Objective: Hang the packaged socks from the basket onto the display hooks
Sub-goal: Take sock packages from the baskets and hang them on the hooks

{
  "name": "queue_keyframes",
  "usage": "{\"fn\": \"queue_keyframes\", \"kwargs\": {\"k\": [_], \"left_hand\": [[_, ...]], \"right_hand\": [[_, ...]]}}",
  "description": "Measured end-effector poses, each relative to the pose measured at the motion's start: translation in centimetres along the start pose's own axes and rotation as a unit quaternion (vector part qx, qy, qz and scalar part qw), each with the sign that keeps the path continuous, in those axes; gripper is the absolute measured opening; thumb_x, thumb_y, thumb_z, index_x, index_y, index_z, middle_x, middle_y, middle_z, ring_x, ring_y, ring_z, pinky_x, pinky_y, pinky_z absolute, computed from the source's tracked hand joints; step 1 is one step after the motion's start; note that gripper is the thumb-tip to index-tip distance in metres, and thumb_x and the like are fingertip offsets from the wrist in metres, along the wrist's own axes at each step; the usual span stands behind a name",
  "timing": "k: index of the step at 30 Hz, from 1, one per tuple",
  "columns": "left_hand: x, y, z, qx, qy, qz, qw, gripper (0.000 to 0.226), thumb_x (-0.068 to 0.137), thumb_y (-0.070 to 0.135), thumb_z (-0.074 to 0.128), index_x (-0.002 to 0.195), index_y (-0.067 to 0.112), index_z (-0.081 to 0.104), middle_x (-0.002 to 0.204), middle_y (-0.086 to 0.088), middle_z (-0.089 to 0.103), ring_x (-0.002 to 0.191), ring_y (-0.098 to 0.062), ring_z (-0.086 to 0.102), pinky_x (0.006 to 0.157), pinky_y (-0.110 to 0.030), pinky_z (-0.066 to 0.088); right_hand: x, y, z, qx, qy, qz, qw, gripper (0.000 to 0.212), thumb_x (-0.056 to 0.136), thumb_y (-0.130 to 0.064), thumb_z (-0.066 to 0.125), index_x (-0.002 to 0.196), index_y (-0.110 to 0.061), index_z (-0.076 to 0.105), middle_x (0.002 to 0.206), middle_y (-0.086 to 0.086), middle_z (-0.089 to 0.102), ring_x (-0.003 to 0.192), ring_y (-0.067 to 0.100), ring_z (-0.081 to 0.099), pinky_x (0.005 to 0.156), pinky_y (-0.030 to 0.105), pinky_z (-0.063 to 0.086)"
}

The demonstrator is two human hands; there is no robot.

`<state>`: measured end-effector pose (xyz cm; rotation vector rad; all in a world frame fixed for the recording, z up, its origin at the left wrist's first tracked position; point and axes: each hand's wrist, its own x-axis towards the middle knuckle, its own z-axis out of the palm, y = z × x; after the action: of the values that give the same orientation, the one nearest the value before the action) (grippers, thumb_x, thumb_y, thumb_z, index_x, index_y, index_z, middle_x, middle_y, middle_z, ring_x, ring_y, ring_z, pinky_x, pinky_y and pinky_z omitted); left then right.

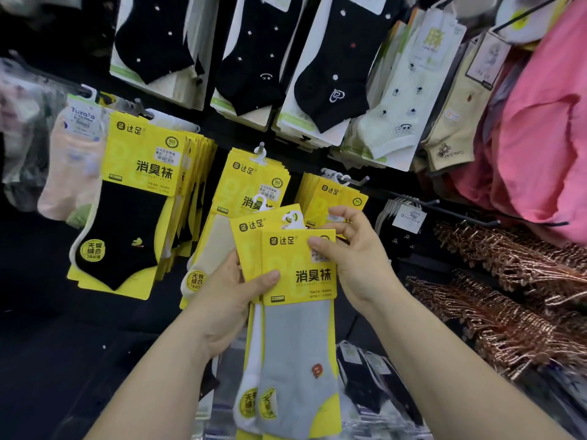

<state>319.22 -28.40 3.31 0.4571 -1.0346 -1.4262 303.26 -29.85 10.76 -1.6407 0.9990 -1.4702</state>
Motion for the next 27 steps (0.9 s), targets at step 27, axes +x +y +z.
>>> {"fn": "queue_keyframes", "kwargs": {"k": [27], "left_hand": [[0.8, 0.3, -1.9, 0.22, 0.171, 0.057, 0.959, 0.027, 0.092, 0.026, 0.06, 0.117, 0.036, 0.06, 0.124, -0.007, 0.061, 0.11, -0.029, 0.061, 0.097, -0.053, 0.047]], "right_hand": [[10.4, 0.9, -2.5, -0.177, 0.295, 0.021, 0.939, 0.011, 0.088, -0.015, 0.063, 0.096, -0.021, 0.059, 0.114, 0.008, 0.054, 0.099, 0.025, 0.058, 0.084, 0.04, 0.051]]}}
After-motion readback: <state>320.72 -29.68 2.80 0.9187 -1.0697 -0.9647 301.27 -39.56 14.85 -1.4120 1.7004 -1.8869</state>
